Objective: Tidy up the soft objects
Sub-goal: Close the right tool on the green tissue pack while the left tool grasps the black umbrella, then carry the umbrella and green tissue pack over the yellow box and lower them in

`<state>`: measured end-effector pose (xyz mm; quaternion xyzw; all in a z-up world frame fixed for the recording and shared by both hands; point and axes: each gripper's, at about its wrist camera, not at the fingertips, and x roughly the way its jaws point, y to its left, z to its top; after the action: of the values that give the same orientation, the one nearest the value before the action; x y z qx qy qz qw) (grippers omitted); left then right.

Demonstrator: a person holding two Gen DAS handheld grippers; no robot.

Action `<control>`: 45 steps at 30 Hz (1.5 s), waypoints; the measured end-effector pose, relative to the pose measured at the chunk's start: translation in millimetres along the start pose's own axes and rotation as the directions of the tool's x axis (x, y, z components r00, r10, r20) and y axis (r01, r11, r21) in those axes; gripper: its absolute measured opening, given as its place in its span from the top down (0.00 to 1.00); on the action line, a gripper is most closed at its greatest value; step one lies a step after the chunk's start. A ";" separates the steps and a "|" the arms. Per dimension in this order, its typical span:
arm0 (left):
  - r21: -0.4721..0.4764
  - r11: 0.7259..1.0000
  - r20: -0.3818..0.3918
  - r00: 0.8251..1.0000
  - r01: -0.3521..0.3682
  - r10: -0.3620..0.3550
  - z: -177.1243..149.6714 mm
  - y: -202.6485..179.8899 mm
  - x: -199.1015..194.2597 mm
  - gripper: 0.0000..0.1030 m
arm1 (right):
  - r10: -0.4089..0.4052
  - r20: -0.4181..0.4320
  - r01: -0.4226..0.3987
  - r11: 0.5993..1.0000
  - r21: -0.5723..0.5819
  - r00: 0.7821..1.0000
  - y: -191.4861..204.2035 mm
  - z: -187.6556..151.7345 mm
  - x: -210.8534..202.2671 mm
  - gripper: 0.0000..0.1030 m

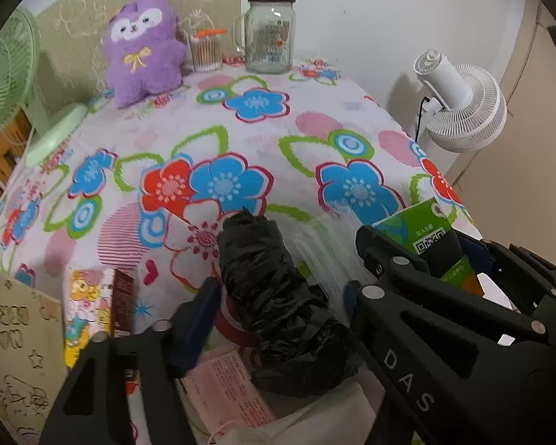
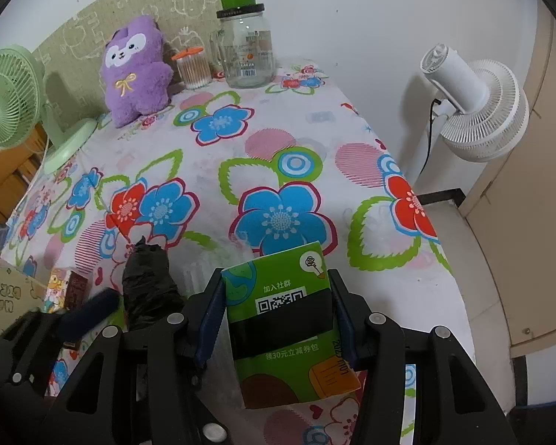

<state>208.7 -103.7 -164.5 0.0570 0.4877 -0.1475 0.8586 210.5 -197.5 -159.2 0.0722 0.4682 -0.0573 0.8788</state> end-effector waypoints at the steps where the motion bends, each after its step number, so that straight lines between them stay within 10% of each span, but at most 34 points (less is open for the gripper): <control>1: -0.004 1.000 -0.006 1.000 0.006 -0.006 0.0 0.9 1.9 0.46 | 0.000 -0.002 0.000 1.000 0.000 1.000 0.1 -0.1 1.2 0.46; 11: -0.015 1.000 0.014 1.000 0.000 0.000 -0.7 4.3 4.3 0.63 | 0.012 -0.007 -0.012 1.000 -0.007 1.000 3.5 1.0 5.8 0.46; 45: -0.155 0.980 0.235 0.959 -0.125 0.159 -25.2 79.6 -146.4 0.63 | 0.152 0.173 -0.120 0.976 -0.183 0.973 113.8 2.3 -123.1 0.46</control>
<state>142.2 6.9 -56.1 0.0136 0.3812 -0.0570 0.9227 163.2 -82.0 -47.3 0.0228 0.3809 0.0373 0.9236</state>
